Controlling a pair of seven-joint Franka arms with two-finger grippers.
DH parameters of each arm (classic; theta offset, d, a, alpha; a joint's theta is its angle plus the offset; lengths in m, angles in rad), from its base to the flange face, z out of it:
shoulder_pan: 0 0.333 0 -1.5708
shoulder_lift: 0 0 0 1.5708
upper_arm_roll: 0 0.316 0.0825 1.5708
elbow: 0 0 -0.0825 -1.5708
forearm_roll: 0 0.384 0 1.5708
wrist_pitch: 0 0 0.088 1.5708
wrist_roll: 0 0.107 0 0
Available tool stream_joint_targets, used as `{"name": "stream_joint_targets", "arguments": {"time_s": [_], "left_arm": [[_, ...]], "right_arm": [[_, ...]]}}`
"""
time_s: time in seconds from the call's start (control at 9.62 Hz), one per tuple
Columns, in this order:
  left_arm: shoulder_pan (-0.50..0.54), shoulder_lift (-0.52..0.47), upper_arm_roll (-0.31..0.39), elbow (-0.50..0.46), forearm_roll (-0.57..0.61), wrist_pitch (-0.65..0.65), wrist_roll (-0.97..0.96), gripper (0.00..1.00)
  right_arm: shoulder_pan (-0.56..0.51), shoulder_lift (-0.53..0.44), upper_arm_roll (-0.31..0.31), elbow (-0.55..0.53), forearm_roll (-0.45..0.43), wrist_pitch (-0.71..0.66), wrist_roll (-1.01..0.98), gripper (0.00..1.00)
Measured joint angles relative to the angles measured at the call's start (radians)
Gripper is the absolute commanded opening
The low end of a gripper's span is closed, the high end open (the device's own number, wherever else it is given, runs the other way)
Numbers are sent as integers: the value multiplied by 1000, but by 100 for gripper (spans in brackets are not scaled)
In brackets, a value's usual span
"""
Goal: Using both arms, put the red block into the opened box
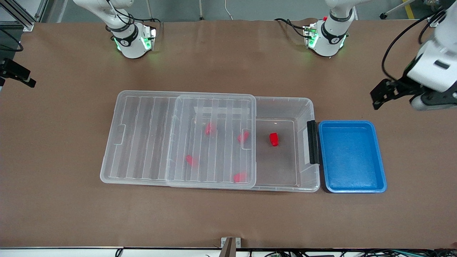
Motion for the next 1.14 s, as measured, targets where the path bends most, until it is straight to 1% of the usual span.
{"name": "stream_joint_targets", "arguments": {"time_s": [0.1,0.21,0.31,0.42,0.52,0.73,0.83,0.94,1.14], "left_arm": [[-40,-35,88,-19,-40,-13,58,100],[-110,-68,205,-48,-77,-20,110,100],[-173,-97,301,-82,-96,-23,149,100],[-216,-124,360,-115,-101,-23,164,100],[-236,-146,380,-141,-101,-24,165,100],[-248,-162,378,-161,-102,-24,165,100],[-251,-162,376,-167,-119,-24,165,100],[-253,-162,376,-172,-142,-24,165,100],[-255,-162,371,-174,-151,-34,168,100]], "right_arm": [[0,0,0,0,0,0,0,83],[0,1,0,-2,0,6,-18,61],[0,7,0,-13,1,25,-56,39],[0,29,-1,-49,1,71,-109,19],[0,62,-1,-104,2,145,-170,11],[0,147,0,-237,15,338,-266,0],[2,193,2,-289,54,418,-303,0],[5,245,6,-315,98,471,-341,0],[24,326,12,-320,152,510,-380,0]]}}
